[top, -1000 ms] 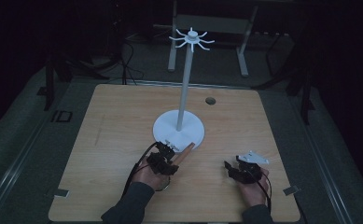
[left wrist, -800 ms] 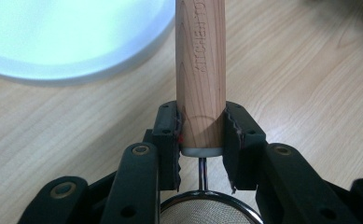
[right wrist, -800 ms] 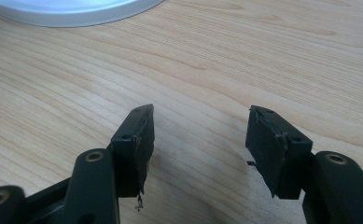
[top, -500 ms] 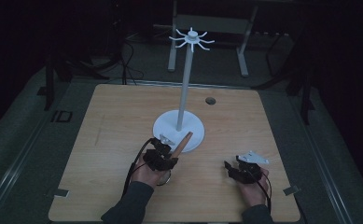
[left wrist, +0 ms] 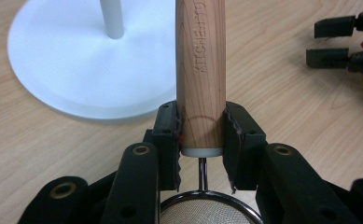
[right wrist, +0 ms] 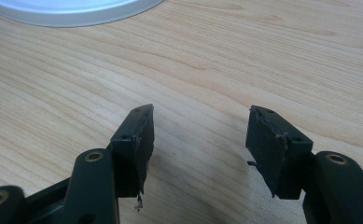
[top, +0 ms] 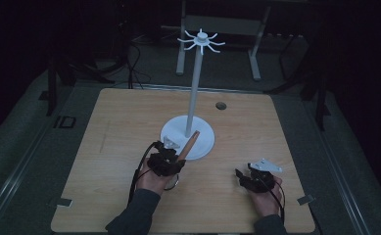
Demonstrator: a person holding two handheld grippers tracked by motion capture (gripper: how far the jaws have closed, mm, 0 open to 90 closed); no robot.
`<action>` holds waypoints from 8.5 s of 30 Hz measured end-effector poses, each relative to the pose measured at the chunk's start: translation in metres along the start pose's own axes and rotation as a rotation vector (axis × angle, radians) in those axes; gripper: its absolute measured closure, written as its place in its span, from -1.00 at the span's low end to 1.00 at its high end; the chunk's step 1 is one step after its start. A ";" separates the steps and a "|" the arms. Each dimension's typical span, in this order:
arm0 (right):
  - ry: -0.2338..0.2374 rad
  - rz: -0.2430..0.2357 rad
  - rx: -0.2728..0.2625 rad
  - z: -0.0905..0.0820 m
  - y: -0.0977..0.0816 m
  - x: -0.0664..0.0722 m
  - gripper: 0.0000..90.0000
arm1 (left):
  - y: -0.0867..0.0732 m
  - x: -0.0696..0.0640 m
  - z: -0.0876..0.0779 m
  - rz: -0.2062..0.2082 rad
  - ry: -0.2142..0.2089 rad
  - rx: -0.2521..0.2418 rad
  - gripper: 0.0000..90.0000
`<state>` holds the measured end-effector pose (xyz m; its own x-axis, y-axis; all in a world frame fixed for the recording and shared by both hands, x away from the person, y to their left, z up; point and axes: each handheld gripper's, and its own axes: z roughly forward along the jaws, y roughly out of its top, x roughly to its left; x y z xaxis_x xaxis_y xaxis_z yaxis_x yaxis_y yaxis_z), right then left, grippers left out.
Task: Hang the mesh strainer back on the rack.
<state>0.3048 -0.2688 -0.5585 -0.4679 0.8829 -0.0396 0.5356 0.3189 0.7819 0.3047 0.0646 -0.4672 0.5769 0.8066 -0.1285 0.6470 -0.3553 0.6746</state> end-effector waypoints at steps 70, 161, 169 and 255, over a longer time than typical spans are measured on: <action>-0.004 0.000 -0.003 0.000 0.000 0.000 -0.08 | 0.027 0.002 -0.046 -0.094 0.078 -0.393 0.54; -0.003 -0.003 -0.006 0.000 0.001 0.000 -0.10 | 0.092 0.008 -0.101 -0.135 0.065 -0.611 0.54; -0.002 -0.001 -0.007 0.000 0.001 0.000 -0.10 | 0.097 0.005 -0.107 -0.128 0.062 -0.639 0.54; -0.007 -0.001 -0.009 0.000 0.000 0.000 -0.12 | 0.114 0.007 -0.104 -0.097 -0.001 -0.618 0.19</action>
<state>0.3050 -0.2684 -0.5581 -0.4634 0.8850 -0.0443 0.5289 0.3164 0.7875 0.3309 0.0784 -0.3153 0.5310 0.8208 -0.2104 0.2889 0.0581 0.9556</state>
